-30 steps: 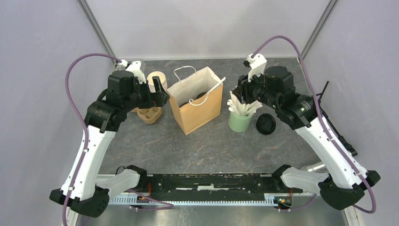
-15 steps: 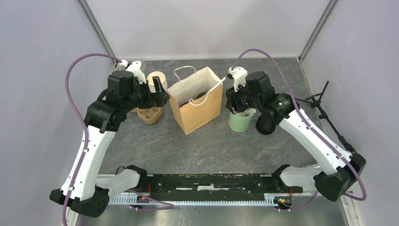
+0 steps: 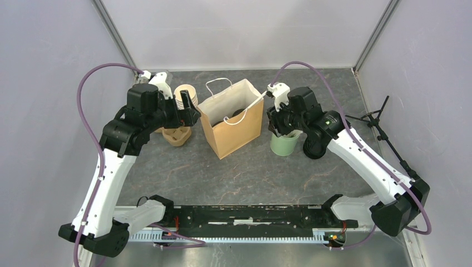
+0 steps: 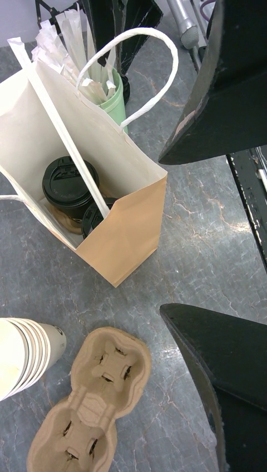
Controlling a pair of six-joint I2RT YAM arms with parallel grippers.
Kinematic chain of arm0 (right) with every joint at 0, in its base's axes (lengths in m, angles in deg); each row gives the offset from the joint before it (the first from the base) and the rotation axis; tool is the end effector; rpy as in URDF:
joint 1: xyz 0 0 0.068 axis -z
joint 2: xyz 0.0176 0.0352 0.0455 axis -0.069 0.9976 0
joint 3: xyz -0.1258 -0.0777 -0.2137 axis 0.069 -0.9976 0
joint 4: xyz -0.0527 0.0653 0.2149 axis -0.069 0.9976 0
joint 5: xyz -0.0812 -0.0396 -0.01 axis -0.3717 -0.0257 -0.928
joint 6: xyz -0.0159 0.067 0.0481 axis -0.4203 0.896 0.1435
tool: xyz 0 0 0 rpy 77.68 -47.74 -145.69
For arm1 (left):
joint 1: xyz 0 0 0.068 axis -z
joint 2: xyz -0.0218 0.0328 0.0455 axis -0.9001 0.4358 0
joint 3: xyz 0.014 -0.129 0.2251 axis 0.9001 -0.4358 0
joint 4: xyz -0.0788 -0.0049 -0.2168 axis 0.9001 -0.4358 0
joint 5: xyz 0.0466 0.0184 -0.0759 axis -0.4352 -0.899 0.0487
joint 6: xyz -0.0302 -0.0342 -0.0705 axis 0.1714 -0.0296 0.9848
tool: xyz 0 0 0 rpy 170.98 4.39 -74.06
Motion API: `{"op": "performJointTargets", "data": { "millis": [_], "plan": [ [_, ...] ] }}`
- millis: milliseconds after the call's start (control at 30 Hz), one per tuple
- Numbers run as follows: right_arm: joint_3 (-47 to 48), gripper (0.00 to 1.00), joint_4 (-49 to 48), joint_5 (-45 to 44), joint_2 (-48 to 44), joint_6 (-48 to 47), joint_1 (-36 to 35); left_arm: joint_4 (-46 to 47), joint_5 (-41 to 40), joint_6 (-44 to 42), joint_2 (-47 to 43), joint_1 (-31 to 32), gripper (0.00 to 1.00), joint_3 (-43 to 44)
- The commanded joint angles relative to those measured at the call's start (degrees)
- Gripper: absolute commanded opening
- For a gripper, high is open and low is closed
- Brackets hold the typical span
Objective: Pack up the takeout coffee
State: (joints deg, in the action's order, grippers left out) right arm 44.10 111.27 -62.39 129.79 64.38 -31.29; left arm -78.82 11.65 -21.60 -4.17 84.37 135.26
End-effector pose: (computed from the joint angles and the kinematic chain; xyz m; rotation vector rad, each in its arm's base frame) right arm 0.2128 0.1581 0.3225 -0.6902 2.1779 0.4469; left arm 0.1767 -0.0679 0.3910 0.0107 2.1667 -0.4544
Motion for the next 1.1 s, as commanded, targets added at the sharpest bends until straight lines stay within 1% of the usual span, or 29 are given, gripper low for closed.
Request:
{"op": "performJointTargets", "data": {
  "millis": [0,100,300,367,500,633,833,1067],
  "plan": [
    [-0.64,0.44,-1.85,-0.93,0.26,-1.07,-0.08,0.33,0.37,-2.21,-0.7,-0.37,1.0,0.48],
    [-1.12,0.38,-2.99,-1.75,0.04,-1.33,-0.04,0.37,0.2,-2.21,-0.81,-0.35,1.0,0.39],
    [-1.99,0.37,-3.85,-2.55,0.38,-2.01,-0.09,0.35,0.07,-2.3,-0.74,-0.35,1.0,0.3],
    [-2.32,0.35,-4.17,-3.08,0.37,-1.99,-0.08,0.38,0.0,-2.3,-0.76,-0.4,1.0,0.28],
    [-1.71,0.23,-4.12,-4.22,0.37,-1.99,-0.04,0.39,-0.03,-2.25,-0.67,-0.36,1.0,0.14],
    [-0.01,0.16,-2.15,-6.63,-0.39,-3.54,-0.09,0.38,-0.26,-2.34,-0.6,-0.38,1.0,0.28],
    [3.44,0.11,0.45,-10.42,-2.11,-3.62,-0.09,0.48,-0.09,-2.38,-0.19,-0.39,1.0,0.21],
    [10.8,0.11,6.23,-12.17,-2.02,-2.88,-0.08,0.44,0.26,-2.3,0.09,-0.41,1.0,0.13]
  ]
}}
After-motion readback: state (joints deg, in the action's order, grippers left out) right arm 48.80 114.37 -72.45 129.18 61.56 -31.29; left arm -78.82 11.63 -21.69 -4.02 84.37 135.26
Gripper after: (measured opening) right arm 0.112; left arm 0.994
